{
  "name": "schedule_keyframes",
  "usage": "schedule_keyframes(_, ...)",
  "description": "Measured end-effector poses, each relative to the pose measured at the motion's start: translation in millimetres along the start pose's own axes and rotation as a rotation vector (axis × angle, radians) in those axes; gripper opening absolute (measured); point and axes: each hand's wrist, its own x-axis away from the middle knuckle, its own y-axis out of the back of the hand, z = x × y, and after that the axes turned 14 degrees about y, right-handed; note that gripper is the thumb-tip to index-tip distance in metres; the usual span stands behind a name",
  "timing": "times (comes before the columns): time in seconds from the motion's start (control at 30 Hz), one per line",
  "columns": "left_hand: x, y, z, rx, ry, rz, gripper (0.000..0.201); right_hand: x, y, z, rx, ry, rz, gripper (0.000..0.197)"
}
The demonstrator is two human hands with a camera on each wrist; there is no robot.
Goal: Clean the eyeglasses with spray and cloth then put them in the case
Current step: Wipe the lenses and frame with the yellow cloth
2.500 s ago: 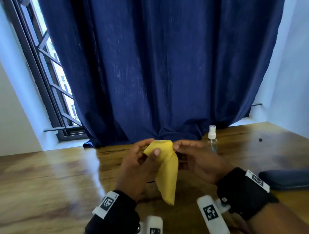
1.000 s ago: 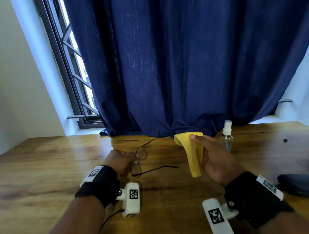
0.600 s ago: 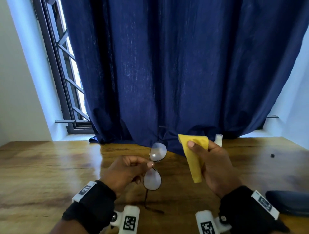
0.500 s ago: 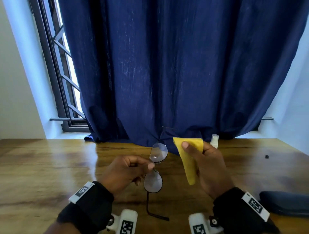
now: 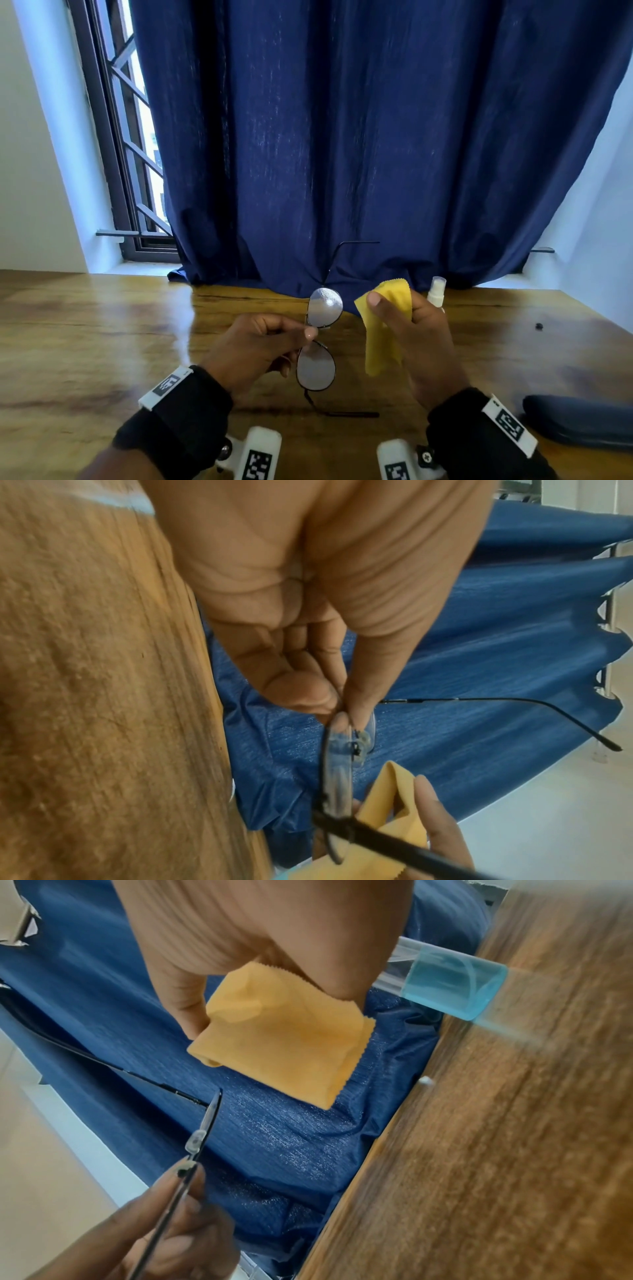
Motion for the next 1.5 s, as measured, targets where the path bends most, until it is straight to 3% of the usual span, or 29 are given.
schedule_keyframes(0.17, 2.6, -1.5, -1.1, 0.005, 0.002, 0.004, 0.034, -0.3, 2.1, 3.1, -0.081, 0.032, 0.109, 0.025)
schedule_keyframes(0.3, 3.7, -3.3, -2.5, 0.004, 0.004, 0.009, 0.032, 1.7, -0.4, 3.7, -0.123, 0.003, 0.077, 0.044)
schedule_keyframes(0.4, 4.4, -3.8, -3.2, 0.001, -0.006, 0.009, 0.033, 1.8, -1.5, 5.7, -0.003, 0.013, 0.087, 0.026)
schedule_keyframes(0.57, 7.9, -7.8, -3.0, -0.051, -0.037, 0.019, 0.016, -2.5, 3.4, 6.7, 0.279, 0.252, 0.189, 0.009)
schedule_keyframes(0.73, 9.3, -10.0, -3.1, -0.079, -0.088, 0.007, 0.016, -2.4, 3.0, 7.0, 0.429, 0.412, 0.273, 0.025)
schedule_keyframes(0.97, 5.1, -5.9, 0.6, -0.129, -0.149, -0.065, 0.013, -1.7, 4.8, 5.4, 0.475, 0.408, 0.435, 0.016)
schedule_keyframes(1.1, 4.9, -7.1, 1.2, -0.136, -0.157, -0.065, 0.014, -4.4, 4.4, 4.8, 0.521, 0.456, 0.31, 0.024)
schedule_keyframes(1.23, 5.0, -7.4, 0.6, -0.123, -0.157, -0.075, 0.013, -2.3, 2.4, 7.0, 0.471, 0.445, 0.422, 0.033)
schedule_keyframes(1.37, 6.0, -9.4, 1.0, -0.143, -0.156, -0.068, 0.014, -4.2, 2.4, 7.2, 0.521, 0.477, 0.354, 0.04)
schedule_keyframes(1.5, 5.7, -9.0, 1.5, -0.154, -0.162, -0.067, 0.014, -1.9, 1.3, 4.8, 0.498, 0.443, 0.481, 0.013)
